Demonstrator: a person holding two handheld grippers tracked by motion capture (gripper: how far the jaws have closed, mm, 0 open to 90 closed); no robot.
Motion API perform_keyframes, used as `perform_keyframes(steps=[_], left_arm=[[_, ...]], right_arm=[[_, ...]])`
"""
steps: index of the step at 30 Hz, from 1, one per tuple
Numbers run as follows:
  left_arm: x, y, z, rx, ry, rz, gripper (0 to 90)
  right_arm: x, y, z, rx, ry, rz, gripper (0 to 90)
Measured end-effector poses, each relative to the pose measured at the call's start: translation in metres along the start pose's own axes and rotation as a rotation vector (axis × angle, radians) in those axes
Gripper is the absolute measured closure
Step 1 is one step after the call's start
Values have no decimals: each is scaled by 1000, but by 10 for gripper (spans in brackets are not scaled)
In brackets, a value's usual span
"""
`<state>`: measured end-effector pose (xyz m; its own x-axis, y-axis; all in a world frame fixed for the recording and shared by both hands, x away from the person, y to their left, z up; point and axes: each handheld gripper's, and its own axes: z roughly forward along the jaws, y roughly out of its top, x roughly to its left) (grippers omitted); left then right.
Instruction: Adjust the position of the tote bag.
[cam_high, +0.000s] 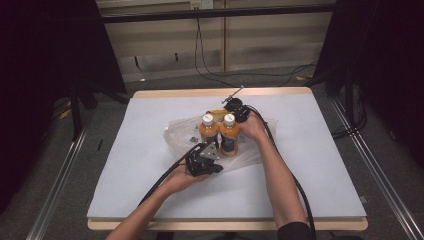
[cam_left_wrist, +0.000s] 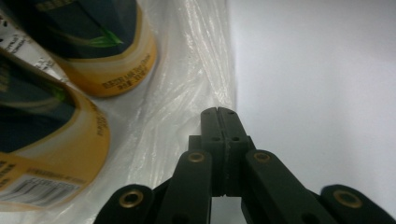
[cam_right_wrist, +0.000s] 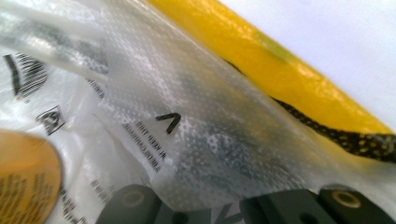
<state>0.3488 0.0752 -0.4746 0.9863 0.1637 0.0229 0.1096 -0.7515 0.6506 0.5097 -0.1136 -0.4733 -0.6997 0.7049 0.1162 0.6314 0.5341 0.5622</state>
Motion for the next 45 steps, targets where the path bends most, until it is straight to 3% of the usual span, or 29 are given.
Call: perform_keyframes(steps=[10,17,26,33,36,39,45], left_arm=[[-4,0,-2,8,-20,12,900],[-7,-1,-3,12,-45,22,900],[-10,-1,-6,26,-63,25,900],[-9,-3,-6,8,-63,17,900],[-8,-3,-7,9,-67,7,900],[-6,-2,-9,-29,-69,-5,900],[1,-3,-16,-98,-70,-52,900]], right_arm=[[1,5,4,-5,-65,0,900],[-1,8,6,-6,-83,20,900],[-4,13,8,-9,-153,24,900],[-5,12,7,-8,-142,45,900],[-2,10,6,-22,-103,49,900],[-1,5,2,-48,-52,59,900],[6,-1,-12,-105,7,41,900]])
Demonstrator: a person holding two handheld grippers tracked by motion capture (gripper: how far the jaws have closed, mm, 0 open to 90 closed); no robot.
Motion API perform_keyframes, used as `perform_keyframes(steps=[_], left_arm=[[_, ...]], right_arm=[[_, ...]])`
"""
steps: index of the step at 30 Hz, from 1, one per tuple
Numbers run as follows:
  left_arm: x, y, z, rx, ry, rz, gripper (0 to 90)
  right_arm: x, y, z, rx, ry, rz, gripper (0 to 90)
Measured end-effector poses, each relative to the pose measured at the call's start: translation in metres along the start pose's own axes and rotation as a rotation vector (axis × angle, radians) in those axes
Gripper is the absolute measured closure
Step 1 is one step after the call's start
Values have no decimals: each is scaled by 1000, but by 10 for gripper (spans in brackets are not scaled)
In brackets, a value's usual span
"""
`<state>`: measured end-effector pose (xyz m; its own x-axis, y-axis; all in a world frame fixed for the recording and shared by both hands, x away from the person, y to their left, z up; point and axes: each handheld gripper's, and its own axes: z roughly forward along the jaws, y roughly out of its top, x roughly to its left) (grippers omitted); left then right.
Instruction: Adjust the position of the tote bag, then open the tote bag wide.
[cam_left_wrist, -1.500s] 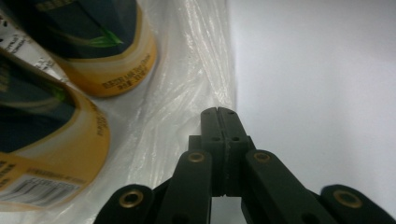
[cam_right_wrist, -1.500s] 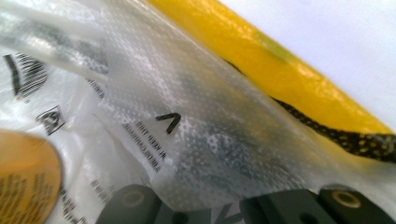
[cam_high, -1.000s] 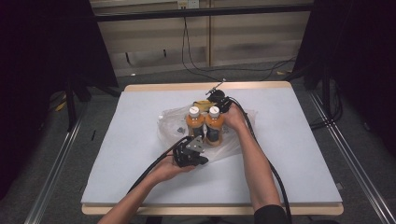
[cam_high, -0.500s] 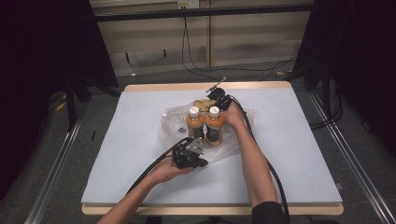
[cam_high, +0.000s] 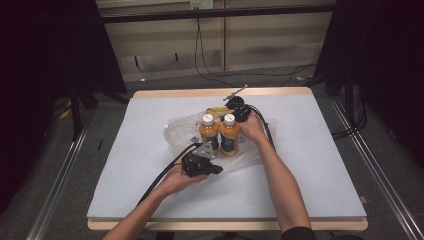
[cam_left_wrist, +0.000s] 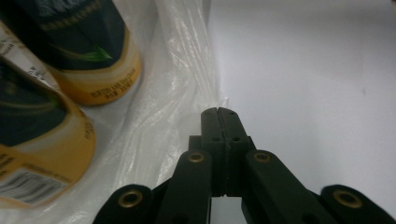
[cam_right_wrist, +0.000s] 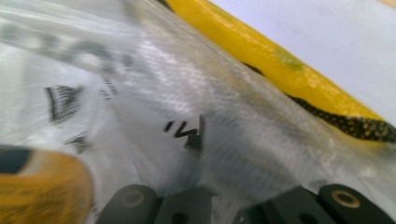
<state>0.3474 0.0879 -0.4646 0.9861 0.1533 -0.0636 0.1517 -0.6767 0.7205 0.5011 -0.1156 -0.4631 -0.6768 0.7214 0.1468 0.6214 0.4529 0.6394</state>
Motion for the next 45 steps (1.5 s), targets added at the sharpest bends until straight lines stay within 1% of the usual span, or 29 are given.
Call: perform_keyframes(steps=[1,2,3,4,5,8,10,14,16,17,19,20,21,23,25,26,27,28,30,31,33,34,37,39,40,41,42,44,45], left_arm=[[2,0,-2,-17,-10,-7,900],[4,0,-4,-30,-10,-19,900],[5,0,-5,-37,-11,-20,900],[6,1,-6,-53,-16,-28,900],[7,1,-8,-53,-9,-31,900],[9,1,-10,-61,4,-29,900],[9,1,-12,-66,14,-32,900],[9,3,-18,-98,28,-47,900],[10,4,-21,-115,33,-39,900],[10,4,-23,-122,35,-46,900],[11,5,-25,-129,33,-42,900],[11,5,-26,-142,34,-51,900],[12,5,-27,-142,37,-47,900],[13,4,-28,-146,41,-58,900],[13,4,-29,-140,50,-60,900],[12,3,-30,-145,56,-63,900],[12,4,-32,-144,67,-62,897],[11,4,-33,-159,78,-73,873],[10,5,-36,-159,105,-67,783],[10,5,-39,-146,121,-57,743],[10,4,-41,-171,131,-73,685],[10,4,-43,-167,142,-68,652],[13,3,-51,-182,187,-81,555],[13,1,-55,-191,234,-102,455],[13,-1,-57,-202,252,-117,398],[13,-2,-60,-192,268,-114,357],[12,-3,-61,-200,275,-124,332],[11,-6,-66,-207,303,-123,270],[11,-6,-68,-208,306,-122,247]], right_arm=[[1,-1,-2,-8,11,-2,900],[2,-2,-5,-7,12,-9,900],[3,-3,-9,-17,12,-12,900],[3,-4,-11,-24,21,0,900],[2,-6,-15,-42,32,4,900],[-1,-9,-23,-62,39,8,900],[0,-10,-29,-76,32,8,900],[3,-13,-42,-113,40,-1,900],[5,-15,-47,-127,43,-10,900],[7,-16,-50,-132,36,-23,900],[9,-18,-55,-134,31,-35,900],[9,-19,-58,-141,26,-36,900],[9,-20,-61,-151,22,-32,900],[9,-22,-66,-166,18,-39,900],[9,-25,-72,-176,23,-40,900],[9,-26,-75,-179,16,-48,900],[9,-27,-79,-187,9,-43,900],[8,-28,-84,-207,12,-38,900],[9,-31,-91,-233,15,-38,900],[10,-33,-95,-247,11,-39,900],[11,-37,-102,-270,16,-50,900],[12,-39,-105,-280,12,-50,900],[12,-44,-116,-330,13,-55,899],[11,-48,-121,-358,21,-51,786],[11,-50,-124,-364,29,-33,756],[11,-53,-127,-369,36,-33,739],[12,-55,-129,-374,38,-32,685],[15,-61,-135,-378,26,-33,530],[17,-63,-138,-382,28,-33,496]])
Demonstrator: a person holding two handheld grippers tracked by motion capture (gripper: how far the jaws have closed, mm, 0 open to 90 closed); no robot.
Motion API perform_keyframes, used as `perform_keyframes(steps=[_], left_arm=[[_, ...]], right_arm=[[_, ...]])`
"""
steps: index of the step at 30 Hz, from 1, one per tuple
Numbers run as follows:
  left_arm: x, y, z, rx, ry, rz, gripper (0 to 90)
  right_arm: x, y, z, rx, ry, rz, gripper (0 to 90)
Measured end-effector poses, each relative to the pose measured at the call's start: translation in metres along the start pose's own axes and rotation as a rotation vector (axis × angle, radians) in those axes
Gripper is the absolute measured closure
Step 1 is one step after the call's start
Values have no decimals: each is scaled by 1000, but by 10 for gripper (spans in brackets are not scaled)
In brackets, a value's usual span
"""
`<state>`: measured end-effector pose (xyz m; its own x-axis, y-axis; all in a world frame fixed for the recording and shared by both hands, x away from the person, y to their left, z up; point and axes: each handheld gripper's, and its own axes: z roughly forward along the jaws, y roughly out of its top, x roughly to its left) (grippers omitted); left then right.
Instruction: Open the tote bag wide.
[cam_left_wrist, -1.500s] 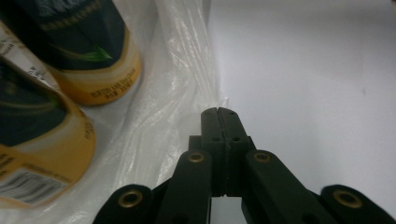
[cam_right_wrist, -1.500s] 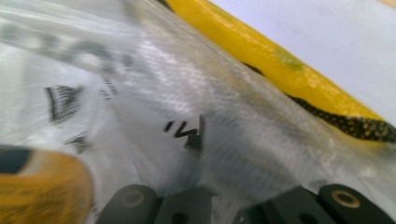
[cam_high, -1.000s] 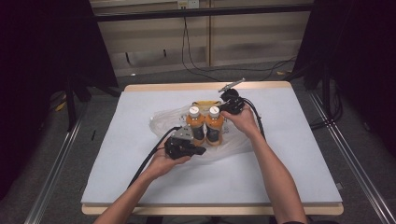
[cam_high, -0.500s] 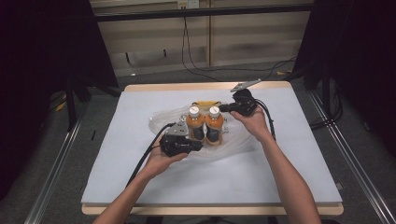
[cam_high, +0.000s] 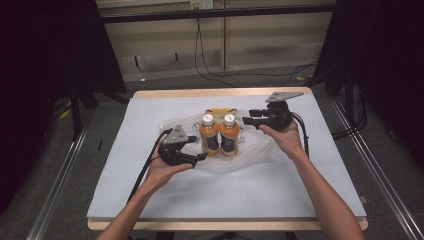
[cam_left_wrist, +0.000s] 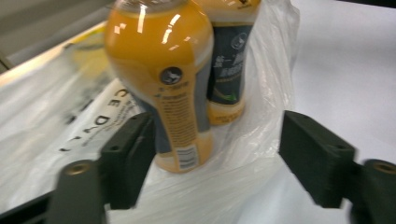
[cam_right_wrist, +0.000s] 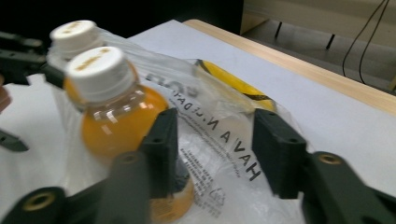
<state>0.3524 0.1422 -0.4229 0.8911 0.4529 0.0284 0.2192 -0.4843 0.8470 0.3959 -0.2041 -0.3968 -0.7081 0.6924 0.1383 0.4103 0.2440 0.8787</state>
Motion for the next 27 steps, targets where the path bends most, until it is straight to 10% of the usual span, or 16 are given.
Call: perform_keyframes(steps=[9,27], left_arm=[[2,-3,-22,-34,12,-41,108],[-9,-34,-66,24,27,-49,32]], right_arm=[[21,-18,-36,-58,-63,3,192],[47,-56,-101,-120,-120,24,90]])
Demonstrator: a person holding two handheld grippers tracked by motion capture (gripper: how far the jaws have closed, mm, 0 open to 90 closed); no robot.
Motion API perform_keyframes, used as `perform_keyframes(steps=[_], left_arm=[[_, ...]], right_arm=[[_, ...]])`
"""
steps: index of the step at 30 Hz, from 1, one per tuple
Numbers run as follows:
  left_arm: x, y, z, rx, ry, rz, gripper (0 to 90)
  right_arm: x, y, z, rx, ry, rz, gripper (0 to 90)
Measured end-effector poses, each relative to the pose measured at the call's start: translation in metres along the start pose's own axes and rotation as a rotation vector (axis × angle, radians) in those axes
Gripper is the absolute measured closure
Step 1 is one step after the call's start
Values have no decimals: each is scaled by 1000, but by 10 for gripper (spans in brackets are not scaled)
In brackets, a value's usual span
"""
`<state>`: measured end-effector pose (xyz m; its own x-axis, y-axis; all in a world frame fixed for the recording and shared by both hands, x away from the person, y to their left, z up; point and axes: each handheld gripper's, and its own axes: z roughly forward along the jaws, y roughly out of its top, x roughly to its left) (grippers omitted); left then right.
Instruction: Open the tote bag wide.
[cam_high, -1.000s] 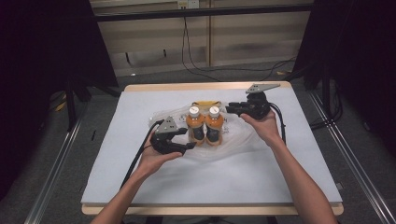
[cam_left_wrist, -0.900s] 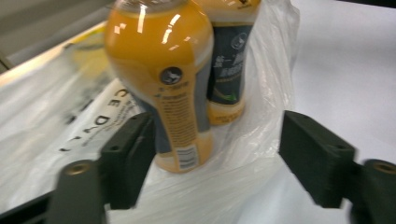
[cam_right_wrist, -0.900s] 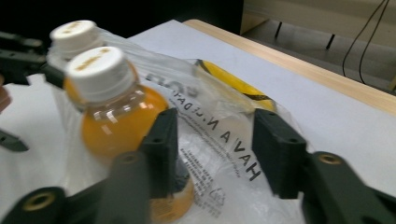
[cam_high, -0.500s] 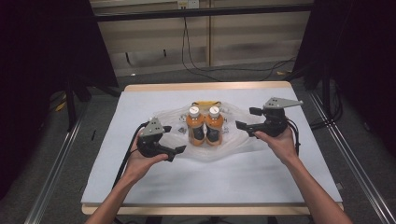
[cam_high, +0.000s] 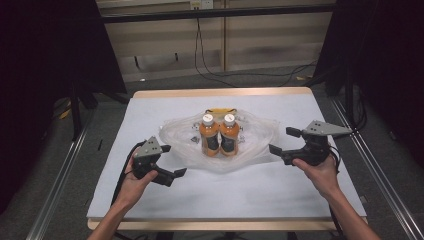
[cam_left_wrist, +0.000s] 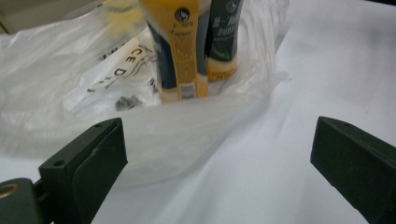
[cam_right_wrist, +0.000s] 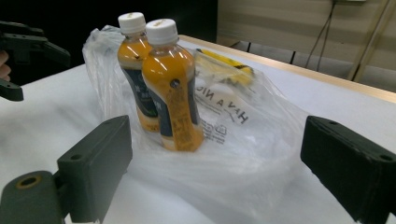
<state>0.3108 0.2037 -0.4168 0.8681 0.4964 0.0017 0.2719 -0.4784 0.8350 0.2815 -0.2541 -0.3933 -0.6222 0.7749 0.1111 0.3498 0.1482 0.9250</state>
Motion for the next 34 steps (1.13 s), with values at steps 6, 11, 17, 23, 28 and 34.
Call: perform_keyframes(steps=[6,11,17,23,28,34], left_arm=[[0,-18,-17,-24,39,-40,31],[-1,-34,-28,2,91,-79,29],[-3,-52,-38,-3,137,-117,32],[-12,-65,-48,-17,171,-163,29],[-13,-79,-62,-59,281,-149,36],[-6,-86,-71,-83,263,-189,30]], right_arm=[[1,-17,-23,15,-47,8,85],[2,-33,-35,30,-76,33,80],[6,-52,-48,60,-113,38,58],[11,-69,-61,86,-159,52,62],[12,-81,-71,56,-172,95,62],[9,-84,-80,36,-193,121,67]])
